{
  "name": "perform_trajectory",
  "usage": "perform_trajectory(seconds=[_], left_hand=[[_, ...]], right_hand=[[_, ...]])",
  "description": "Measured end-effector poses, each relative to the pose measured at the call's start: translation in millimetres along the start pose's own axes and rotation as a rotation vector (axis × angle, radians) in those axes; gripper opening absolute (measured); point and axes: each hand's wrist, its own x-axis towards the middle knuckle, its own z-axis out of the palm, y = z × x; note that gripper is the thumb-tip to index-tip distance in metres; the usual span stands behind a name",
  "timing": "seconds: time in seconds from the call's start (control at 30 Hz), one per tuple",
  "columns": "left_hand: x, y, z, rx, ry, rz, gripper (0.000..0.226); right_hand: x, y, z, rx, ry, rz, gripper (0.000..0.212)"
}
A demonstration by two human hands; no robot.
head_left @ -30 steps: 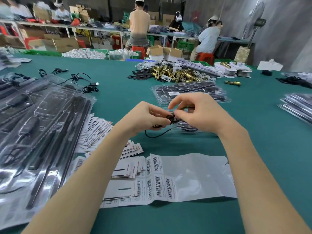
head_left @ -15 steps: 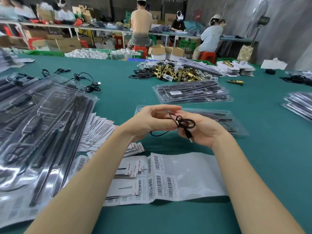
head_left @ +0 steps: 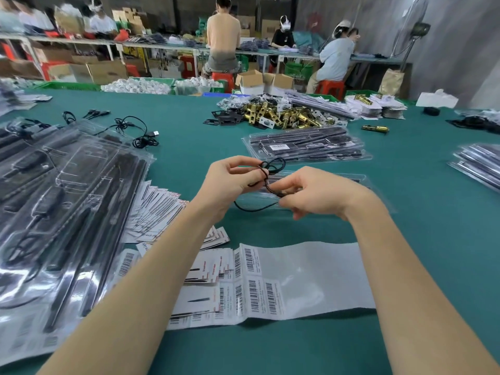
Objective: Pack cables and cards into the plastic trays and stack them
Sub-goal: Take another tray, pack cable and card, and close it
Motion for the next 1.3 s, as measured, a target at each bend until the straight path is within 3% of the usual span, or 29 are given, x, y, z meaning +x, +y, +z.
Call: perform_trajectory(seconds=[0.1, 0.2, 0.37, 0.47, 0.67, 0.83, 1.1, 1.17, 1.3], left_hand=[[-1, -2, 1, 0.255, 0.042, 0.064, 0.013], [-4, -1, 2, 0.369, -0.081, 0.083, 0.017], [-8, 4, -1, 0.282, -0.318, 0.088, 0.017], [-11, 3, 0, 0.221, -0.356, 0.079, 0.018], [-9, 0, 4, 0.104, -0.331, 0.046, 0.043], [-8, 0, 2, 0.064, -0.171, 0.020, 0.030], [-8, 1, 5, 0.164, -0.106, 0.040, 0.023], [-6, 3, 1, 0.157, -0.090, 0.018, 0.027], [-4, 9, -8, 0.147, -0.170, 0.002, 0.013]], right_hand=[[-4, -7, -4, -0.109, 0.062, -0.140, 0.028], [-1, -9, -2, 0.088, 0.250, -0.271, 0.003], [16, 11, 12, 0.322, 0.549, -0.218, 0.016], [21, 23, 12, 0.296, 0.637, -0.211, 0.016], [20, 25, 17, 0.352, 0.568, -0.261, 0.013], [23, 21, 20, 0.422, 0.377, -0.223, 0.016], [17, 21, 14, 0.522, 0.210, -0.169, 0.014], [18, 22, 17, 0.586, 0.216, -0.185, 0.008], [21, 26, 20, 0.859, 0.235, -0.129, 0.010]])
